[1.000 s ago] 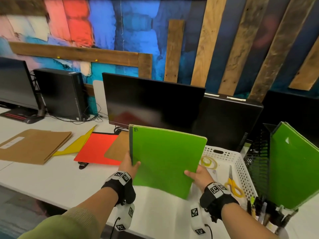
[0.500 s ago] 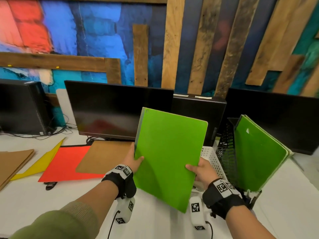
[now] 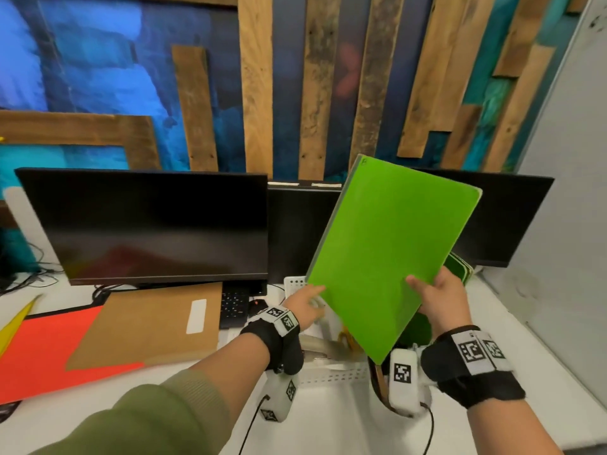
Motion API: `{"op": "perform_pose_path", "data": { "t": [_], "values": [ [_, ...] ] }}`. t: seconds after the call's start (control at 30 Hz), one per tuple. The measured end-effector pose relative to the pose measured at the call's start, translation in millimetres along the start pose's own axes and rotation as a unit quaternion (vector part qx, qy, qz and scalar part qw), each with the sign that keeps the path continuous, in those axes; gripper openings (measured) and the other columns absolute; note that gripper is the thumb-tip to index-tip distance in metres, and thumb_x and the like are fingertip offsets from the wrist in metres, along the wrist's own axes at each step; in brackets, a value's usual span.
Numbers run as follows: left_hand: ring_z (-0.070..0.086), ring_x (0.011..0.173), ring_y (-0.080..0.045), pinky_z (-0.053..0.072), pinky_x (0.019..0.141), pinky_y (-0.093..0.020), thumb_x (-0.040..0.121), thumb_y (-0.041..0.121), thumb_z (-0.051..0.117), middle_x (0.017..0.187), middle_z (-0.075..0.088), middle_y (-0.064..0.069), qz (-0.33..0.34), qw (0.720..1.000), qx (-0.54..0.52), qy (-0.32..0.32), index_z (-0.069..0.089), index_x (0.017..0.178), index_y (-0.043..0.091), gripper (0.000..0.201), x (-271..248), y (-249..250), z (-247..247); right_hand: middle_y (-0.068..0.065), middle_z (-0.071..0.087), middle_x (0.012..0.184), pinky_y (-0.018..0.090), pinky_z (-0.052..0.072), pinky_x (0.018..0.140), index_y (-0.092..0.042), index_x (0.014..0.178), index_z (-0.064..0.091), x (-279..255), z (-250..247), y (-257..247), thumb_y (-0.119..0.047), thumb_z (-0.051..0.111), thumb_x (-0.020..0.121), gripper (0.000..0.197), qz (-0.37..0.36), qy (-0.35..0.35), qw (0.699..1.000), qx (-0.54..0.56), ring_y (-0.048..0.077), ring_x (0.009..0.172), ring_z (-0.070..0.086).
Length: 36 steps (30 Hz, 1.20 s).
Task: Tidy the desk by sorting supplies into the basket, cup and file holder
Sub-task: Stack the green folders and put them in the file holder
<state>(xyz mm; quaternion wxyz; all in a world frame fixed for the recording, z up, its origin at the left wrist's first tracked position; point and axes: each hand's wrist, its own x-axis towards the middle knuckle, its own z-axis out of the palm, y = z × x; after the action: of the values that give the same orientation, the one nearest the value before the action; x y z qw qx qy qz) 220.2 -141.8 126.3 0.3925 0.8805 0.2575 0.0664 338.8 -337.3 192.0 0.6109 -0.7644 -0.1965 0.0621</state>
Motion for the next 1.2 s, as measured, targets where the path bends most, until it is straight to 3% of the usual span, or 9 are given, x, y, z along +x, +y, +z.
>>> {"op": "perform_pose_path", "data": {
  "t": [0.13,0.27,0.43,0.53,0.67,0.83,0.97,1.07,1.2],
  "values": [
    [0.031,0.14,-0.019,0.028,0.114,-0.027,0.093,0.018,0.055,0.154,0.028,0.0,0.014,0.999,0.013,-0.029,0.039,0.142,0.022,0.052,15,21,18,0.016,0.068,0.107,0.053,0.05,0.089,-0.012,0.107,0.061,7,-30,-12,-0.013,0.063,0.087,0.02,-0.029,0.079,0.996,-0.042,0.034,0.097,0.064],
    [0.025,0.143,-0.019,0.023,0.113,-0.024,0.095,0.018,0.052,0.157,0.021,-0.001,0.018,0.997,0.033,-0.06,0.034,0.145,0.021,0.053,27,41,30,0.021,0.053,0.075,0.038,0.046,0.064,-0.002,0.085,0.054,17,-53,-20,-0.017,0.062,0.088,0.017,-0.035,0.137,0.987,-0.079,0.033,0.067,0.05],
    [0.024,0.144,-0.019,0.026,0.113,-0.027,0.096,0.021,0.051,0.158,0.018,0.0,0.028,0.994,0.051,-0.097,0.03,0.147,0.023,0.055,42,68,39,0.028,0.058,0.087,0.046,0.048,0.075,0.011,0.096,0.05,29,-72,-28,-0.022,0.063,0.086,0.037,-0.055,0.185,0.978,-0.074,0.042,0.078,0.056],
    [0.031,0.14,-0.021,0.032,0.11,-0.028,0.096,0.02,0.051,0.158,0.015,0.001,0.033,0.992,0.049,-0.111,0.027,0.148,0.023,0.057,50,82,45,0.011,0.036,0.065,0.046,0.041,0.065,-0.005,0.069,0.04,33,-80,-35,-0.021,0.063,0.087,0.033,-0.061,0.212,0.973,-0.073,0.026,0.066,0.039],
    [0.052,0.119,-0.016,0.044,0.096,-0.026,0.096,0.015,0.051,0.159,0.013,-0.002,0.034,0.991,0.033,-0.127,0.025,0.148,0.022,0.06,62,93,56,0.016,0.036,0.062,0.036,0.032,0.056,0.001,0.07,0.044,35,-82,-36,-0.017,0.061,0.088,0.032,-0.083,0.235,0.966,-0.073,0.022,0.059,0.031],
    [0.017,0.146,-0.025,0.026,0.117,-0.032,0.096,0.011,0.049,0.16,0.001,-0.003,0.031,0.984,0.056,-0.168,0.015,0.151,0.024,0.066,74,94,74,0.001,0.024,0.058,0.025,0.02,0.047,-0.018,0.059,0.024,33,-70,-24,-0.017,0.057,0.092,0.046,-0.054,0.21,0.97,-0.109,0.015,0.05,0.02],
    [0.018,0.146,-0.023,0.03,0.115,-0.032,0.094,0.002,0.047,0.16,0.001,0.0,0.04,0.983,0.067,-0.165,0.013,0.15,0.026,0.07,76,89,84,-0.001,0.028,0.056,0.022,0.021,0.047,-0.026,0.062,0.03,38,-54,6,-0.016,0.056,0.093,0.041,-0.04,0.186,0.975,-0.119,0.013,0.05,0.025],
    [0.021,0.145,-0.022,0.037,0.111,-0.031,0.092,-0.004,0.043,0.16,0.002,0.003,0.043,0.983,0.073,-0.165,0.012,0.15,0.029,0.074,75,85,85,-0.008,0.041,0.059,0.025,0.028,0.053,-0.015,0.084,0.058,37,-45,21,-0.016,0.054,0.093,0.011,-0.038,0.181,0.975,-0.12,0.016,0.056,0.04],
    [0.03,0.141,-0.022,0.044,0.104,-0.031,0.09,-0.003,0.045,0.159,0.004,0.006,0.043,0.983,0.067,-0.166,0.012,0.149,0.033,0.076,76,84,85,0.016,0.069,0.096,0.025,0.035,0.073,-0.003,0.112,0.062,32,-31,40,-0.015,0.053,0.094,0.023,-0.024,0.18,0.976,-0.117,0.029,0.085,0.059]
  ]
}}
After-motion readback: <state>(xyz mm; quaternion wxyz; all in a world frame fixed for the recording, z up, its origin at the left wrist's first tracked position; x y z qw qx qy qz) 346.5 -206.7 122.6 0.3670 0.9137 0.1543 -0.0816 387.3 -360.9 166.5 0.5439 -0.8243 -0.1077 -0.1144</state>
